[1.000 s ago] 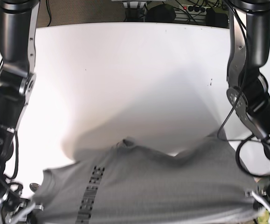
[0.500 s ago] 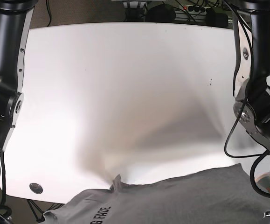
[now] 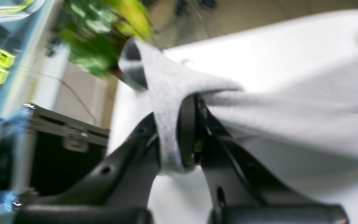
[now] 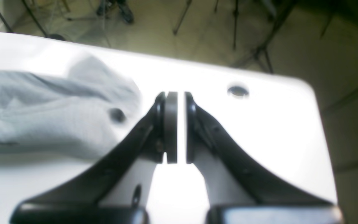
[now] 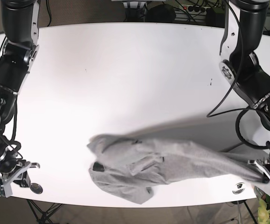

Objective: Fold the T-shirt properly
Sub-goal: 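Lift the grey shirt with both grippers and flip it over, then move the right gripper to the shirt shoulder and grasp it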

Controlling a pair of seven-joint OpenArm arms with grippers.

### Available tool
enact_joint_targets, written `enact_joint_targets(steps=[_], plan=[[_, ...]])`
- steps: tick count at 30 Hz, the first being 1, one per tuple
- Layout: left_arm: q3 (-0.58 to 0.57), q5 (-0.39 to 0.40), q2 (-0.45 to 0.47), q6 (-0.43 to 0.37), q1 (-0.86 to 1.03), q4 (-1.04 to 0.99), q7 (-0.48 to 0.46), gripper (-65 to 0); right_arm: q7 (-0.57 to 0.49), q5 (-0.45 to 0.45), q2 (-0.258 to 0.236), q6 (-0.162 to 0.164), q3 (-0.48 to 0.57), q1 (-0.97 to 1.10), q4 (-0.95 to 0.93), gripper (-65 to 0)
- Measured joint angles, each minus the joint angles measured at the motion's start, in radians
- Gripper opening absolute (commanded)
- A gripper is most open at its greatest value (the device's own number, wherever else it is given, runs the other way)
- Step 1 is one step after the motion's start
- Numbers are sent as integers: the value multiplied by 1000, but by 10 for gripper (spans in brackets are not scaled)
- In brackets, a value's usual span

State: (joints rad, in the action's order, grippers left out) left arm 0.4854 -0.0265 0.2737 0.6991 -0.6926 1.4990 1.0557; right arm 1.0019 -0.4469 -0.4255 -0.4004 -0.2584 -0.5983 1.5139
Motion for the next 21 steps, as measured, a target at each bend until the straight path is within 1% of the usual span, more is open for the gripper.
enact_joint_targets(steps=[2, 4, 7, 10, 12, 13, 14, 17, 19, 20, 21], plan=[[-1, 38, -2, 1, 75, 42, -1, -650, -8, 3, 20, 4, -32, 70, 44, -628], [-2, 71, -1, 3, 163, 93, -2, -650, -9, -6, 44, -2, -58, 167, 100, -628], [0, 80, -1, 0, 265, 140, -5, -650, -9, -3, 74, -1, -69, 267, 144, -626], [4, 99, -5, 2, 365, 175, -9, -650, -5, 9, 120, 4, -76, 345, 171, -625], [31, 126, -14, 5, 418, 191, -10, -650, -5, 10, 150, 3, -73, 376, 183, -617], [51, 135, -18, 5, 440, 197, -10, -650, -12, 2, 164, -1, -74, 386, 185, -601], [70, 131, -21, 4, 457, 201, -7, -650, -14, 4, 177, 5, -69, 389, 180, -582], [105, 139, -21, 1, 499, 212, -6, -650, -39, 5, 197, 7, -62, 390, 139, -450], [114, 140, -21, 1, 513, 216, -6, -650, -60, 7, 198, 8, -46, 386, 108, -323], [114, 140, -20, 1, 518, 216, -6, -650, -68, 13, 196, 10, -30, 383, 93, -273], [114, 140, -18, 1, 523, 216, -7, -650, -80, 23, 196, 12, -3, 377, 75, -239]])
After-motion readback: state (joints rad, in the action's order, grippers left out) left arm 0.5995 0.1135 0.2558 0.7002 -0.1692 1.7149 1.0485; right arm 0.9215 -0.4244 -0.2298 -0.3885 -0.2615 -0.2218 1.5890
